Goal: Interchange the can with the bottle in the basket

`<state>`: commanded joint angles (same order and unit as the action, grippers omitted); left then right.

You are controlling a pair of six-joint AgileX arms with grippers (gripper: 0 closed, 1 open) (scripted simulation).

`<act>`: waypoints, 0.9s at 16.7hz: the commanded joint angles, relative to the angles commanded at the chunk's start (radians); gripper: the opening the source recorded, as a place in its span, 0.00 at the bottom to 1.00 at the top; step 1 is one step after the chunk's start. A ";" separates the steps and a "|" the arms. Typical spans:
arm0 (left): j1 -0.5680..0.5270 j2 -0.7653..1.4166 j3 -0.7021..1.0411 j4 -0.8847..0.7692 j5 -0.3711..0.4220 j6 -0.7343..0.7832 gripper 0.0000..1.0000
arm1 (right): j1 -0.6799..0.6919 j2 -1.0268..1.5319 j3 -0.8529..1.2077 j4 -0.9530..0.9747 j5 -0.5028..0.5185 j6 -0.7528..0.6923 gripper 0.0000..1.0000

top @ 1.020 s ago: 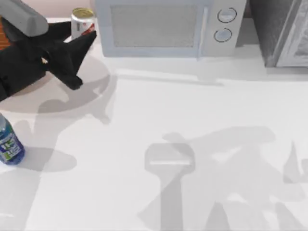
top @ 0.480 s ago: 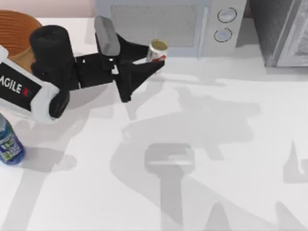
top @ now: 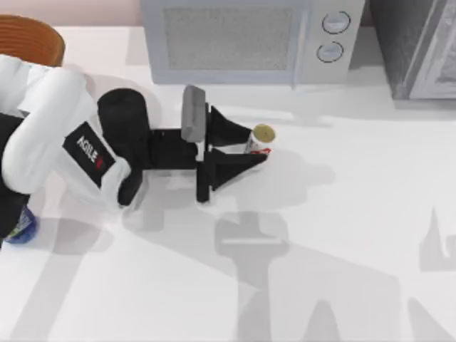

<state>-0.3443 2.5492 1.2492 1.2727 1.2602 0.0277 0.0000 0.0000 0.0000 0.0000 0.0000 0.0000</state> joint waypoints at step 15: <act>-0.003 0.024 0.012 0.013 0.012 0.000 0.60 | 0.000 0.000 0.000 0.000 0.000 0.000 1.00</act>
<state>-0.3475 2.5728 1.2612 1.2852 1.2725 0.0278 0.0000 0.0000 0.0000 0.0000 0.0000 0.0000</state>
